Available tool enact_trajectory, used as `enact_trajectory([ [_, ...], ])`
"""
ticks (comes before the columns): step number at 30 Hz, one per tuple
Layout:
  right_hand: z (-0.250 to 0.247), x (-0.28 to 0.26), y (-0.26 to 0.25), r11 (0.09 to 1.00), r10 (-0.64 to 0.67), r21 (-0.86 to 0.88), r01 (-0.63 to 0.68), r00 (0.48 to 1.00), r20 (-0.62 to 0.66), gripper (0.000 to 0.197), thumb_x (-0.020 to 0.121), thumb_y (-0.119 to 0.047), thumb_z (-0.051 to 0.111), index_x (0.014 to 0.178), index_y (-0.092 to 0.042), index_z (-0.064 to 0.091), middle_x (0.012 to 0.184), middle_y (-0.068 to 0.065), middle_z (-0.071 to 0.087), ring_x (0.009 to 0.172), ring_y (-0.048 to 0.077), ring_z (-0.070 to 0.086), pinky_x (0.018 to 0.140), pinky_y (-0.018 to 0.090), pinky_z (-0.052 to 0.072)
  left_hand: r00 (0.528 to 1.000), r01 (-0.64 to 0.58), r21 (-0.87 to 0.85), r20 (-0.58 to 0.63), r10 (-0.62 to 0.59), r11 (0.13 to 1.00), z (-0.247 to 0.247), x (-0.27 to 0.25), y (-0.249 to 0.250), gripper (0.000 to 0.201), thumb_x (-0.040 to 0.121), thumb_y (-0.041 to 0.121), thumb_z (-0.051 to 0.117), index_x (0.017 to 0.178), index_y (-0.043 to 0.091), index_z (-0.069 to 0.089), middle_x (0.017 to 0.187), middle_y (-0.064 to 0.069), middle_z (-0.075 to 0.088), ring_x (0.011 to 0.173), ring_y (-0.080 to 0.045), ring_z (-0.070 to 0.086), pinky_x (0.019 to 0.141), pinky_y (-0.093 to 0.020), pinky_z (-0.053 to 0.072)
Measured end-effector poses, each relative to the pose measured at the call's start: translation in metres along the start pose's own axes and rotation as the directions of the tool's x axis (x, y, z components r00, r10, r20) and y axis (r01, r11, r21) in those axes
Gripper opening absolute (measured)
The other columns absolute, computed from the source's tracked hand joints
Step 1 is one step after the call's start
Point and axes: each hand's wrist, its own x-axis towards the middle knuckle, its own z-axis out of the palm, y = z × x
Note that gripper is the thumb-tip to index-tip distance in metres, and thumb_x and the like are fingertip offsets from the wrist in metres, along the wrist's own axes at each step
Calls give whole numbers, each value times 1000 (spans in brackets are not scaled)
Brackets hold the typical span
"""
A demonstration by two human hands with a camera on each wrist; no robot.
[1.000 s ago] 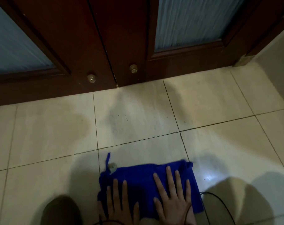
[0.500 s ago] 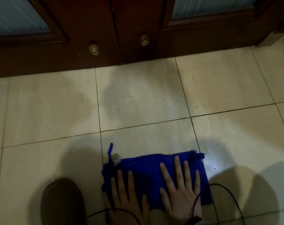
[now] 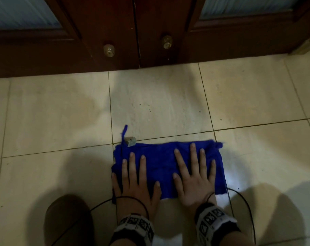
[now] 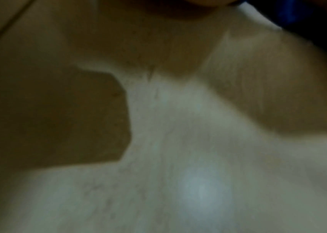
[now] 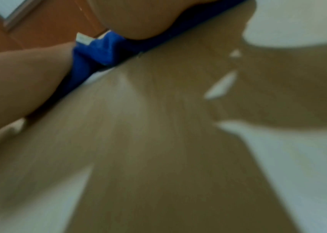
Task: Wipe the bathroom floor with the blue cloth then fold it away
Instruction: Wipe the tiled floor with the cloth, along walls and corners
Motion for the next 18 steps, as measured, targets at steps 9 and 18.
enact_trajectory([
  [9, -13, 54, -6, 1000, -3, 3, 3, 1000, -18, 64, 96, -58, 12, 154, -41, -8, 164, 3, -13, 149, 29, -8, 116, 55, -8, 997, 32, 15, -64, -31, 999, -16, 57, 1, 83, 84, 61, 31, 155, 19, 17, 163, -8, 11, 148, -31, 15, 116, -56, 7],
  [18, -30, 91, -11, 1000, 13, 7, -13, 1000, 21, 63, 92, -61, 2, 145, -46, -27, 156, -2, -35, 146, 27, -23, 115, 55, -16, 995, 47, 5, -86, -47, 999, -24, 99, -5, 83, 85, 66, 20, 156, 27, 0, 163, 0, -7, 150, -23, -4, 117, -50, -8],
])
